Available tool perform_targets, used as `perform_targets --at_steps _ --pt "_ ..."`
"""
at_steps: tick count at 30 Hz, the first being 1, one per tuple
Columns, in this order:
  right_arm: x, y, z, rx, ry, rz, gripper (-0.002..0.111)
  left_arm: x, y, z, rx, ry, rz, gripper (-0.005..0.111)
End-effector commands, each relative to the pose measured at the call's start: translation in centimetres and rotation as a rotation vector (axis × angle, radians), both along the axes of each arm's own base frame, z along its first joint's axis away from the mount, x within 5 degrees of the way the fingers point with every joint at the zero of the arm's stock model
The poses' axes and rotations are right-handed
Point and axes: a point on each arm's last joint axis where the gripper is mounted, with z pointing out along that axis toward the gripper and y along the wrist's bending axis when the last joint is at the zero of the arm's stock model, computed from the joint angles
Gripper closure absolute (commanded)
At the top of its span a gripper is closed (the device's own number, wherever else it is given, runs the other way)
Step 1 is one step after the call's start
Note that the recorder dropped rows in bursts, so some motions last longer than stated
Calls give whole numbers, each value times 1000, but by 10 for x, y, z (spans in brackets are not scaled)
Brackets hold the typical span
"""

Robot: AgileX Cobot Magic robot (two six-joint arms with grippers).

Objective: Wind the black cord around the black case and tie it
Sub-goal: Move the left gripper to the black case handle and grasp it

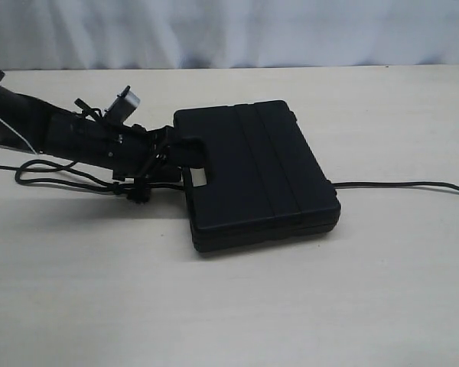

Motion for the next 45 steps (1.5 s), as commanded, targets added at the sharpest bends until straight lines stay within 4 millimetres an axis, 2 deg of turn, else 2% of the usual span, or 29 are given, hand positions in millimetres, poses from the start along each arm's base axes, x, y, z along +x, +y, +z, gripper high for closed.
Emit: perform_targets --at_steps 1,4,9,14,19,22,32,37,45 --pt "0 0 0 9 -5 -5 104 -1 -4 -10 -44 9 -12 46" --pt "0 0 0 9 -5 -5 104 -1 -5 -19 -45 10 -17 46" --pt "0 0 0 9 -5 -5 104 0 -9 -12 -141 -38 -24 46" --pt "0 0 0 9 -5 -5 104 0 -10 -14 -141 -35 -16 47" --pt "0 0 0 9 -5 -5 104 -2 -15 -15 -131 -38 -28 60" --pt "0 0 0 9 -5 -5 104 -2 -16 -15 -127 -39 -31 64" --pt "0 0 0 9 -5 -5 104 -3 -22 -22 -48 -44 -17 63" --pt "0 0 0 9 -5 -5 104 -2 -21 -23 -32 -46 -9 45" --pt "0 0 0 9 -5 -5 104 -2 -21 -23 -33 -48 -11 47"
